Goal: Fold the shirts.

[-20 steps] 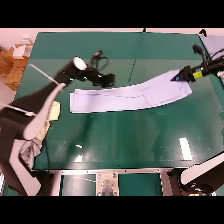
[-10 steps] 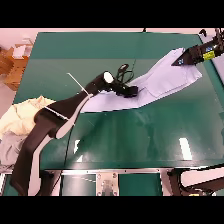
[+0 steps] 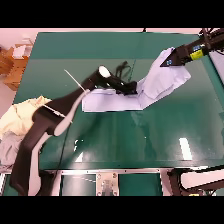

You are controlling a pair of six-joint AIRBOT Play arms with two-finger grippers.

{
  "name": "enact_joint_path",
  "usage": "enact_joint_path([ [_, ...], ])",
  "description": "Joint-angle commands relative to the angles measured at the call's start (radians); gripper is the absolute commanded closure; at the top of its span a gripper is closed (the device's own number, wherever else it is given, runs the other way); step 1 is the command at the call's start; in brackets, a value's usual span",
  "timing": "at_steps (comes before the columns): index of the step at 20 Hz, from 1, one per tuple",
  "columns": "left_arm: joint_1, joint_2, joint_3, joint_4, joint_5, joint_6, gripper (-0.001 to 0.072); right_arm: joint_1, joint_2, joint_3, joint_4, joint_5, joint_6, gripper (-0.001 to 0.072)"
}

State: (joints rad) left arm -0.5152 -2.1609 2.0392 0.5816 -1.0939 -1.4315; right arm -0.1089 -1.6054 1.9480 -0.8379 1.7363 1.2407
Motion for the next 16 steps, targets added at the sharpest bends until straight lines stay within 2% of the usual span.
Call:
enact_joint_path([
  [1, 0.162, 0.107, 0.004, -0.017, -0.259, -0.001, 0.0685, 0.074, -0.019, -0.035, -0.003, -0.079, 0.049, 0.0693],
  [3, 0.285, 0.176, 0.004, -0.013, -0.365, -0.002, 0.0685, 0.161, -0.048, -0.054, -0.003, -0.144, 0.07, 0.0693],
  [6, 0.448, 0.257, 0.004, -0.014, -0.455, -0.011, 0.0685, 0.329, -0.126, -0.057, -0.003, -0.277, 0.108, 0.0693],
  [10, 0.587, 0.314, 0.004, -0.014, -0.49, -0.008, 0.0685, 0.577, -0.304, -0.057, 0.005, -0.581, 0.155, 0.0674],
  [11, 0.605, 0.315, 0.004, -0.014, -0.489, -0.007, 0.0685, 0.632, -0.351, -0.057, 0.021, -0.705, 0.156, 0.0618],
  [12, 0.615, 0.315, 0.004, -0.009, -0.488, 0.0, 0.0685, 0.69, -0.397, -0.056, 0.062, -0.834, 0.155, 0.0302],
  [13, 0.618, 0.315, 0.004, -0.001, -0.486, 0.008, 0.0685, 0.729, -0.426, -0.054, 0.08, -0.922, 0.155, 0.0145],
  [14, 0.618, 0.315, 0.002, 0.0, -0.485, 0.017, 0.0685, 0.743, -0.432, -0.049, 0.075, -0.935, 0.155, 0.0145],
  [16, 0.618, 0.315, 0.001, -0.001, -0.484, 0.039, 0.0685, 0.7, -0.405, -0.012, 0.006, -0.809, 0.156, 0.0145],
])
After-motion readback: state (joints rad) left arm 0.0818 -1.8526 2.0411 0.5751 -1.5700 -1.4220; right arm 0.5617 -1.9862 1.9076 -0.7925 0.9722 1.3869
